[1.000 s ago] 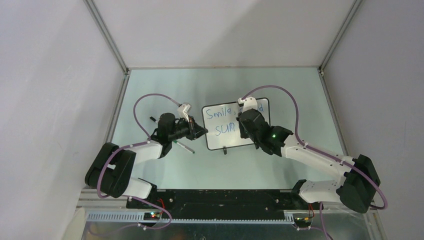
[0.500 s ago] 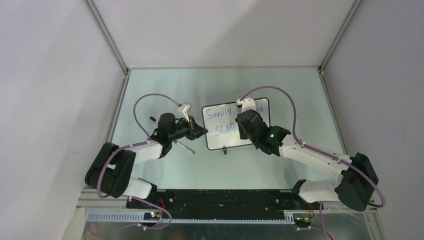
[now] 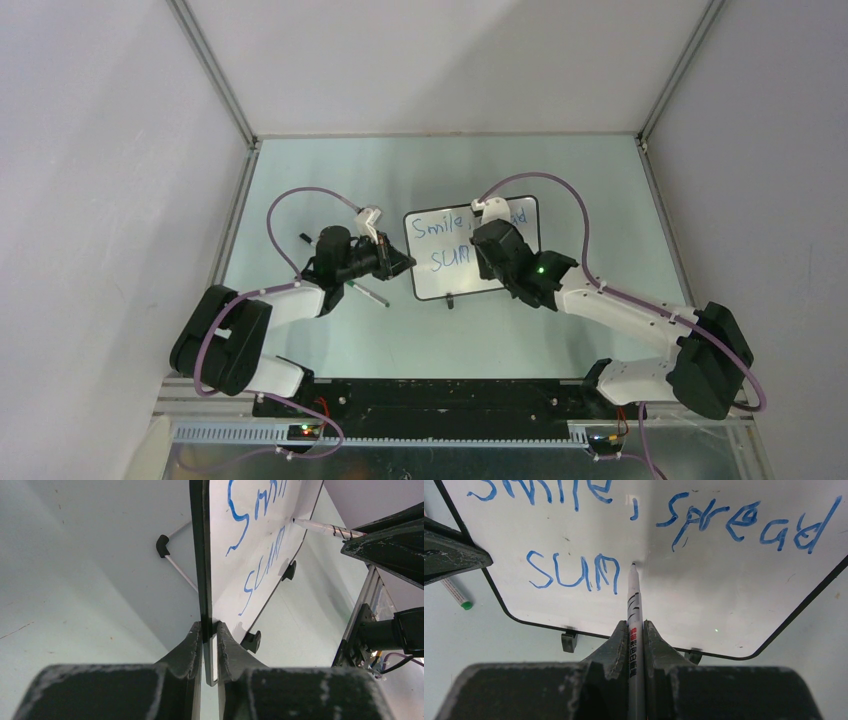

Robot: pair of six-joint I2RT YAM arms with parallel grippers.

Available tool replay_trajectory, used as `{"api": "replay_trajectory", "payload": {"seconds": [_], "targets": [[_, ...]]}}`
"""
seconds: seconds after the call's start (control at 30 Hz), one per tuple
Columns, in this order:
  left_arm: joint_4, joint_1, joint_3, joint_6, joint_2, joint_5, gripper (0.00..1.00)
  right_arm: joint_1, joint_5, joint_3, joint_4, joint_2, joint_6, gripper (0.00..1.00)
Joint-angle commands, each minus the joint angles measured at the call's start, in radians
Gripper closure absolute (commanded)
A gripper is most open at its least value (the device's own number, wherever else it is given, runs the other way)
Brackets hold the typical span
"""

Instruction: Write a sentence on the whiteboard

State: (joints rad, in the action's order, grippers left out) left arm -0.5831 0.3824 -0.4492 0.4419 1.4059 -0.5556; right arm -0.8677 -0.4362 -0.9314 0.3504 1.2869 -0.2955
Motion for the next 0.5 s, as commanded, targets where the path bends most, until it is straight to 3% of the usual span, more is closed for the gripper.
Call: {"api": "replay_trajectory", "payload": {"seconds": [0.0,0.47], "targets": [[0.052,0.010,-0.021,-0.050,-0.010,0.017,0.94,0.012,-0.020,-0.004,-0.011,0.007,-0.015,1.00],[0.054,0.011,-0.023,-0.051,-0.011,0.017,0.94,0.024,-0.023,-0.029,-0.016,0.045,-0.012,1.00]]}}
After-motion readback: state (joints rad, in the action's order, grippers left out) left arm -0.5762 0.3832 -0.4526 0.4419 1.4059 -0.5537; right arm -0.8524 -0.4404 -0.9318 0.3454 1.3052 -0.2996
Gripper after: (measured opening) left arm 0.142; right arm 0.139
